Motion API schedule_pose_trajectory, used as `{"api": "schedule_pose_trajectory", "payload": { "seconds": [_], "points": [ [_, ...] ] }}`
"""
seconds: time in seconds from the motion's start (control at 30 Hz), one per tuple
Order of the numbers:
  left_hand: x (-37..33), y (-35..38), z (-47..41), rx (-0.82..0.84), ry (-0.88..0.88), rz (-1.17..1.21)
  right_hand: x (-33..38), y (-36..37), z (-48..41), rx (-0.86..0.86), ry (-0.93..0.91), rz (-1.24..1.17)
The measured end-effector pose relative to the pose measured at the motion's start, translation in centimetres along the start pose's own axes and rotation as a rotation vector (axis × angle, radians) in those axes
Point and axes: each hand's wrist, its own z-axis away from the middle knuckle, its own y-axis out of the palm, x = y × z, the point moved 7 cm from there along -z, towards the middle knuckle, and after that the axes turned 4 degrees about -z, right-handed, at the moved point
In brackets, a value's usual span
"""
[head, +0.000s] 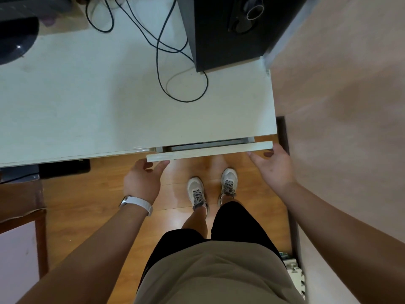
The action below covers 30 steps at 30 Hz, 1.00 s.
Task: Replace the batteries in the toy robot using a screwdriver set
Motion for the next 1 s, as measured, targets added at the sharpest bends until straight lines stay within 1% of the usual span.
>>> {"api": "schedule_pose_trajectory", "payload": {
  "seconds": [0.1, 0.27, 0.53, 0.63, 0.77, 0.87, 1.0],
  "points": [
    [-1.0, -0.7, -1.5, -0.04, 0.034, -0.073, 0.9, 0.0, -1.3, -0.022, -0.014, -0.01],
    [-1.4, -0.9, -2.4, -0.049, 0.013, -0.137, 1.3, 0.1, -2.3, -0.044, -0.023, 0.029],
    [-1.4, -0.5, -2.4, -0.029, -0.012, -0.032, 1.6, -0.5, -3.0, -0.049, -0.023, 0.106],
    [-1.7, -0.8, -1.5, -0.016, 0.005, -0.03, 2.5, -0.8, -2.2, -0.05, -0.073, 0.156],
    [-2.9, -1.7, 1.0, 0.001, 0.138, 0.044, 3.8, -1.6, -0.2, -0.05, -0.133, 0.161],
    [-4.3, -2.5, 2.9, -0.002, 0.33, 0.058, 4.8, -3.0, 2.2, -0.066, -0.15, 0.135],
    [-7.6, -5.6, 4.9, -0.106, 0.596, 0.077, 7.2, -6.1, 5.6, -0.179, -0.271, 0.115]
  ]
}}
